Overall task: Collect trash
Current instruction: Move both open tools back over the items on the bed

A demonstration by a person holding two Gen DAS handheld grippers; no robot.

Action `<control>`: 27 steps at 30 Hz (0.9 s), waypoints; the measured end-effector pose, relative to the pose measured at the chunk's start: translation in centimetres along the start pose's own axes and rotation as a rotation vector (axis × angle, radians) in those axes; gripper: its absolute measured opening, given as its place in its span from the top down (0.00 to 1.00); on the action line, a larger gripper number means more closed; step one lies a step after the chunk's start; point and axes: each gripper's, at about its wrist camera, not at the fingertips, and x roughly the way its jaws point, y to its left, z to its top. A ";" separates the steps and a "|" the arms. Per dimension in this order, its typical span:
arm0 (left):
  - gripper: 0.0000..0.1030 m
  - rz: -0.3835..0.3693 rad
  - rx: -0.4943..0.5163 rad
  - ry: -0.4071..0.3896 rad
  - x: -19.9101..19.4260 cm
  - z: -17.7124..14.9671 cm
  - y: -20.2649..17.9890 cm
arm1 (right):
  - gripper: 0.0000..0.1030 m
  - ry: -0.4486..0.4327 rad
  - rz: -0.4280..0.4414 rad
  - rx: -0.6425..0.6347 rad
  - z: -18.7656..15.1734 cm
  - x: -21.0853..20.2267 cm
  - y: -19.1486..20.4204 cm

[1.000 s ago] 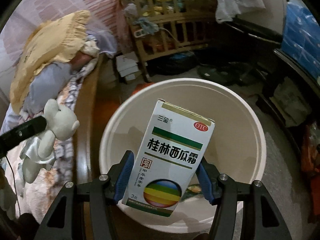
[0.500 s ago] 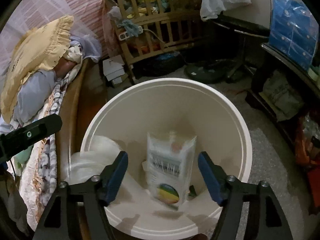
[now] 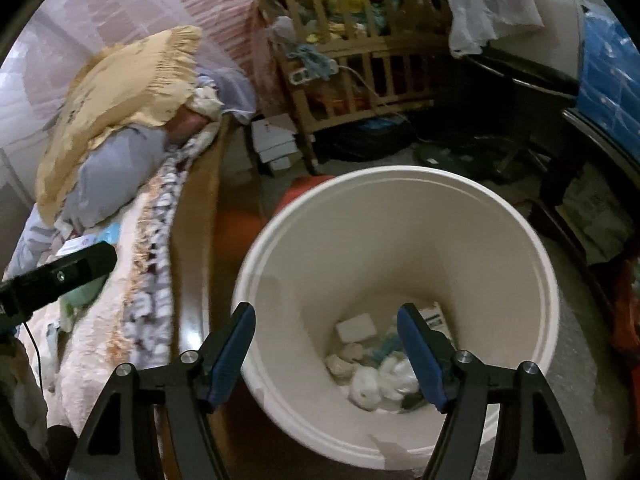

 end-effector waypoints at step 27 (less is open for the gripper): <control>0.51 0.199 -0.171 -0.042 -13.2 -5.9 17.6 | 0.31 0.143 0.386 -0.266 -5.0 1.0 20.9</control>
